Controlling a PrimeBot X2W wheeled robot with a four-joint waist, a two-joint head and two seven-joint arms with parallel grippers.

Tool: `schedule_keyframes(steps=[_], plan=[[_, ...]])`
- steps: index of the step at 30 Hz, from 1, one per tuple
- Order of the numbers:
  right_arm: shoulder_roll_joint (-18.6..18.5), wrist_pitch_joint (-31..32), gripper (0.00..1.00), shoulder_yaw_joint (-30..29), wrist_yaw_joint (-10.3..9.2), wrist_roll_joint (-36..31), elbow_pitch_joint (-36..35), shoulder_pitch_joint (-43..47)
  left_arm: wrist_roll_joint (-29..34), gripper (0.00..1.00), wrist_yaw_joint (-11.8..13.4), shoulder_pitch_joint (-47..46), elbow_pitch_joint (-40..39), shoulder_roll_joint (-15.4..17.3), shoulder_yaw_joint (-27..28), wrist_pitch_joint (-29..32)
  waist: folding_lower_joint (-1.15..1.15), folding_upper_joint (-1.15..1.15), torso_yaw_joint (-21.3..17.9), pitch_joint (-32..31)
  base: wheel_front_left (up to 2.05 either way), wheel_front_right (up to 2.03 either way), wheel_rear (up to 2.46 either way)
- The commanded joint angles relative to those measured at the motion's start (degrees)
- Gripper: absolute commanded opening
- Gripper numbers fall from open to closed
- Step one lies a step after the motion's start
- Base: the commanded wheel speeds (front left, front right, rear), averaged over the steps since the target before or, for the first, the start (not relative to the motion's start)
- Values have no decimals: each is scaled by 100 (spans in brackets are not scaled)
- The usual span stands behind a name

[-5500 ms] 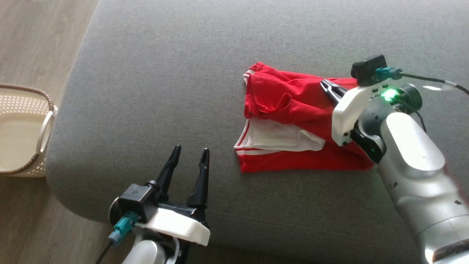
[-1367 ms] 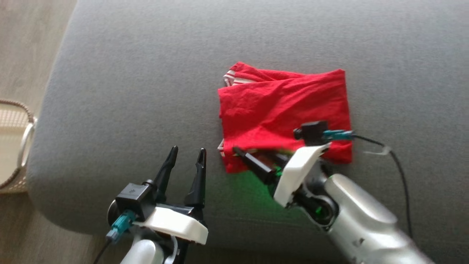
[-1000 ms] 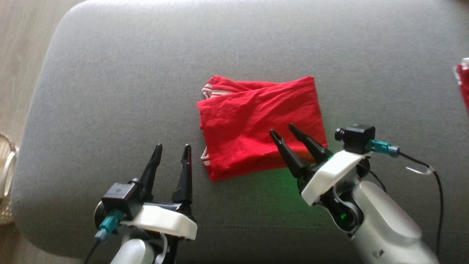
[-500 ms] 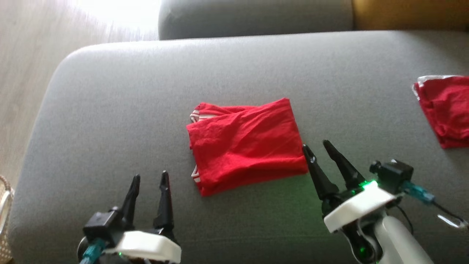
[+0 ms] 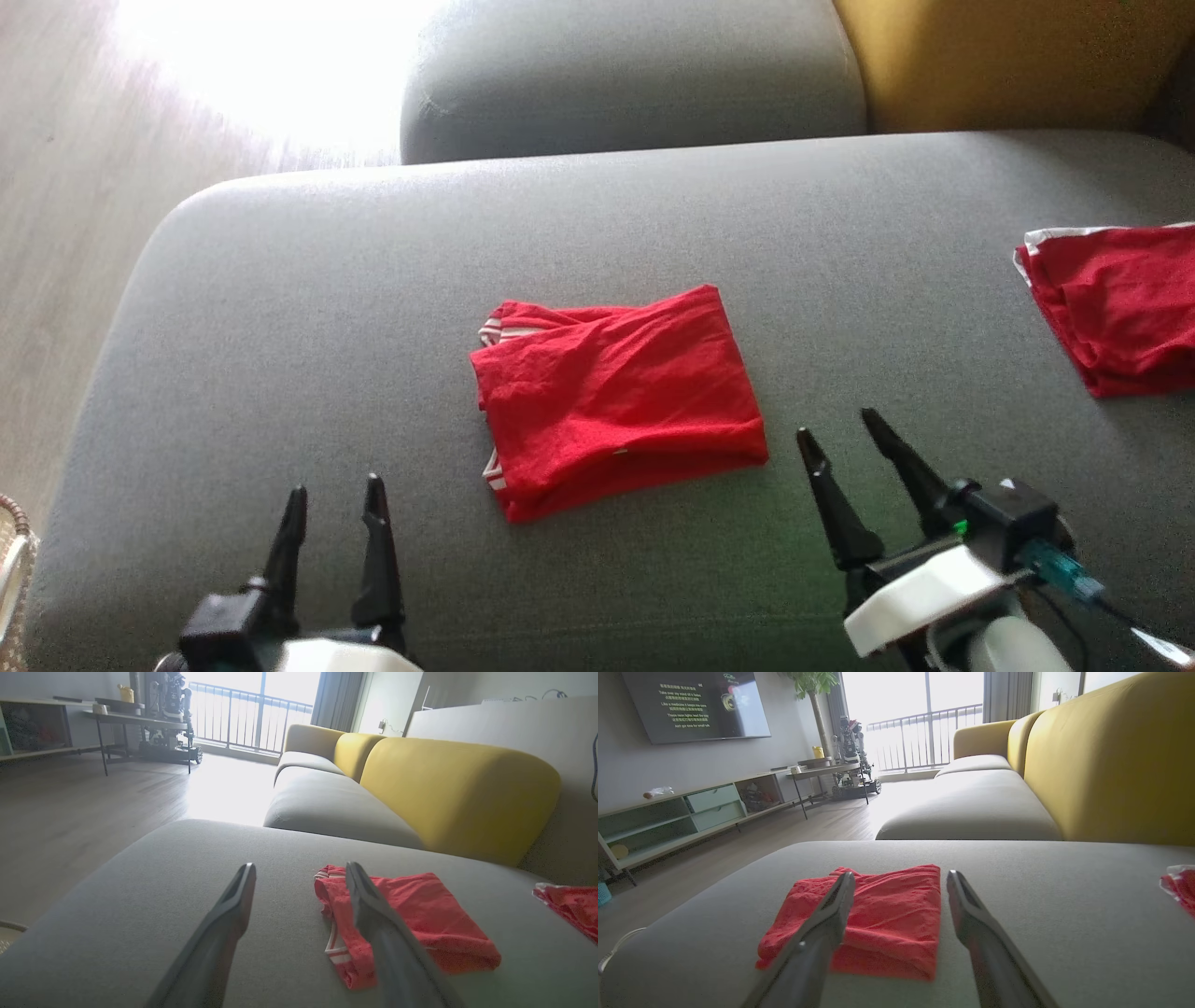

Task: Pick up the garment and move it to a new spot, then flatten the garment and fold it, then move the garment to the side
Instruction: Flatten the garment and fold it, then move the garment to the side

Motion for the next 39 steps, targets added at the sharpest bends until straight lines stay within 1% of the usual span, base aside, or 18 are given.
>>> schedule_keyframes(steps=[1,3,6,9,23,30,39], plan=[[31,-73,100,37,-1,-125,-260,-152,141,100,-51,-185,-197,-8,210,-69,1,0,8,-14,0,0,0],[48,-74,100,-41,-1,-346,-292,-52,451,100,-73,-133,-165,78,197,-69,1,0,22,-32,0,0,0],[64,-75,100,-82,-1,-493,-326,50,692,100,-89,-87,-180,71,237,-69,1,0,32,-39,0,0,0],[69,-75,100,-96,-1,-505,-333,106,860,100,-129,-38,-157,21,291,-69,1,0,29,-27,0,0,0],[71,-76,100,-170,-1,-428,-342,96,994,100,-358,-35,-66,-199,485,-70,1,0,18,23,0,0,0],[72,-76,100,-193,-1,-386,-335,87,1053,100,-461,-49,-19,-257,545,-70,1,0,40,46,0,0,0],[72,-76,100,-226,-1,-321,-294,54,1109,100,-534,-69,47,-301,598,-70,1,0,101,85,0,0,0]])
